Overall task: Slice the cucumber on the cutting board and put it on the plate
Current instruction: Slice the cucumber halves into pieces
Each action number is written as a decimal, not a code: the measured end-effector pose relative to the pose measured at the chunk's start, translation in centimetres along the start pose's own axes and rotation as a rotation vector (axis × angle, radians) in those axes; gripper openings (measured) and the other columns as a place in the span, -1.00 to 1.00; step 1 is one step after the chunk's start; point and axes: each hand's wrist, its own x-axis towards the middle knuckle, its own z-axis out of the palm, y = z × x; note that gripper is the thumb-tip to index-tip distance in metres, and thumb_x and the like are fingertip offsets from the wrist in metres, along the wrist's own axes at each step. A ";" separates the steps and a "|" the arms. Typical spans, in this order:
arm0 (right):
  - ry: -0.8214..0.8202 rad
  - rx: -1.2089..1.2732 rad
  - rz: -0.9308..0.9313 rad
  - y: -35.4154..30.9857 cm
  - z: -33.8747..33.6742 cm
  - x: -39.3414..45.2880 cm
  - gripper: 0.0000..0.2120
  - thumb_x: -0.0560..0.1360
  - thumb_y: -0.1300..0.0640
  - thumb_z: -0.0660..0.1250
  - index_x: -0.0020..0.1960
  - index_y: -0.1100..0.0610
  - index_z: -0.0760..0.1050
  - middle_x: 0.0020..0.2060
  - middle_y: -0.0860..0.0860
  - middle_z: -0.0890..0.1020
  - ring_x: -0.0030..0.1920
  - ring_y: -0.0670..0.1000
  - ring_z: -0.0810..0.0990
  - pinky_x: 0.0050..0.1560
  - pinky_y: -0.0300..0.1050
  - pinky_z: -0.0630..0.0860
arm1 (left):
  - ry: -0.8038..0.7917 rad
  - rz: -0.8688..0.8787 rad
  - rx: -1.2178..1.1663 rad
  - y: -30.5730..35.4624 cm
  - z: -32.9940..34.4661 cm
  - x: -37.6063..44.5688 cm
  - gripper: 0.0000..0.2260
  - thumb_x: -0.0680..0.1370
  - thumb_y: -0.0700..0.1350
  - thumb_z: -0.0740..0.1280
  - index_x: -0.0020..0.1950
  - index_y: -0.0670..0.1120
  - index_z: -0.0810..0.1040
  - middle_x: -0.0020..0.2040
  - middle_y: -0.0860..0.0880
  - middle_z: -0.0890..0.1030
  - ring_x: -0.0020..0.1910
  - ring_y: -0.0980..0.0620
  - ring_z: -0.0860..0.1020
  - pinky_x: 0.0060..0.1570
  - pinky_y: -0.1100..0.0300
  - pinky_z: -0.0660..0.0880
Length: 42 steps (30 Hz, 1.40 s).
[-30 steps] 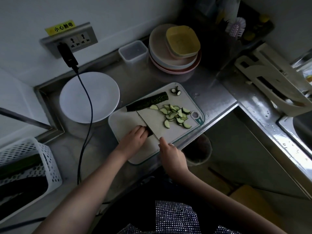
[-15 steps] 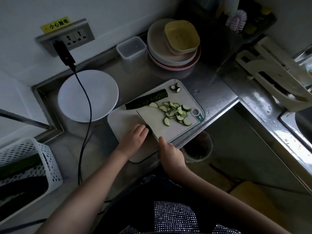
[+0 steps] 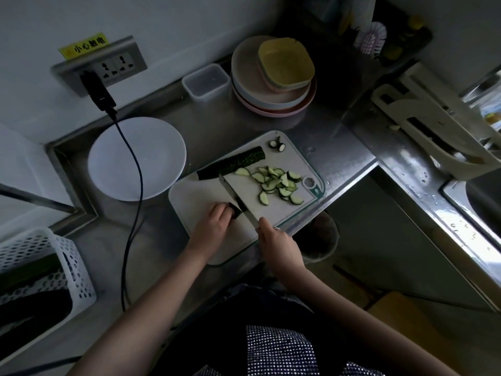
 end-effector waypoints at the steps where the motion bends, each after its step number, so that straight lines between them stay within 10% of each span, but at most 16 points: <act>1: -0.006 -0.013 -0.010 0.1 0.0 0.0 -0.86 0.63 0.02 0.07 -0.02 0.08 0.19 -0.32 0.08 0.45 -0.24 0.25 0.56 -0.36 -0.03 0.34 | 0.002 0.012 0.003 -0.1 0.0 0.0 -0.78 0.40 -0.33 0.37 0.02 -0.24 0.49 -0.04 -0.18 0.50 -0.02 -0.09 0.40 -0.23 0.07 0.57; 26: -0.149 -0.200 -0.003 0.0 0.3 0.5 -0.78 0.54 0.29 0.12 0.15 0.12 0.20 -0.09 0.15 0.57 -0.11 0.25 0.60 -0.29 -0.01 0.36 | 0.007 0.059 -0.029 -0.3 -0.3 0.3 -0.66 0.32 -0.36 0.36 0.05 -0.19 0.38 -0.03 -0.17 0.49 -0.02 -0.09 0.40 -0.23 0.10 0.56; 42: 0.019 -0.181 -0.123 -0.5 -0.1 0.0 -0.87 0.65 0.04 0.03 0.07 0.10 0.22 -0.17 0.10 0.56 -0.21 0.22 0.59 -0.36 -0.06 0.31 | -0.006 0.031 0.045 -0.7 -0.1 -0.1 -0.78 0.47 -0.20 0.19 -0.02 -0.26 0.57 -0.13 -0.19 0.55 -0.09 -0.09 0.40 -0.09 0.09 0.44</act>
